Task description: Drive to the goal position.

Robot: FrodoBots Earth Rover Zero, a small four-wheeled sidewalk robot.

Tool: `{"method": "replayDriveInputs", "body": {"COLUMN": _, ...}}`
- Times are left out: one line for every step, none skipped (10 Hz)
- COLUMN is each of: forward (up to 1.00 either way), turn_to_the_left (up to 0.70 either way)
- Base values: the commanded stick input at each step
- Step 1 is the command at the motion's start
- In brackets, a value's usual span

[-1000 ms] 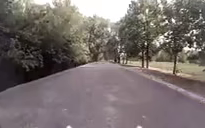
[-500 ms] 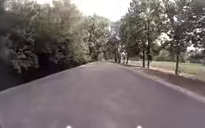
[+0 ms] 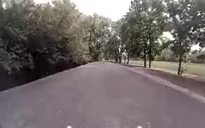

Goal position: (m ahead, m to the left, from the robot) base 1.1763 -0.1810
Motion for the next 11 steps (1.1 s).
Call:
{"method": "replayDriveInputs", "body": {"forward": 0.70, "turn_to_the_left": -0.35}}
{"method": "replayDriveInputs", "body": {"forward": 0.70, "turn_to_the_left": -0.35}}
{"method": "replayDriveInputs", "body": {"forward": 0.70, "turn_to_the_left": -0.35}}
{"method": "replayDriveInputs", "body": {"forward": 0.70, "turn_to_the_left": -0.35}}
{"method": "replayDriveInputs", "body": {"forward": 0.70, "turn_to_the_left": -0.35}}
{"method": "replayDriveInputs", "body": {"forward": 0.70, "turn_to_the_left": -0.35}}
{"method": "replayDriveInputs", "body": {"forward": 0.70, "turn_to_the_left": -0.29}}
{"method": "replayDriveInputs", "body": {"forward": 0.70, "turn_to_the_left": 0.00}}
{"method": "replayDriveInputs", "body": {"forward": 0.70, "turn_to_the_left": 0.00}}
{"method": "replayDriveInputs", "body": {"forward": 0.70, "turn_to_the_left": 0.00}}
{"method": "replayDriveInputs", "body": {"forward": 0.70, "turn_to_the_left": 0.00}}
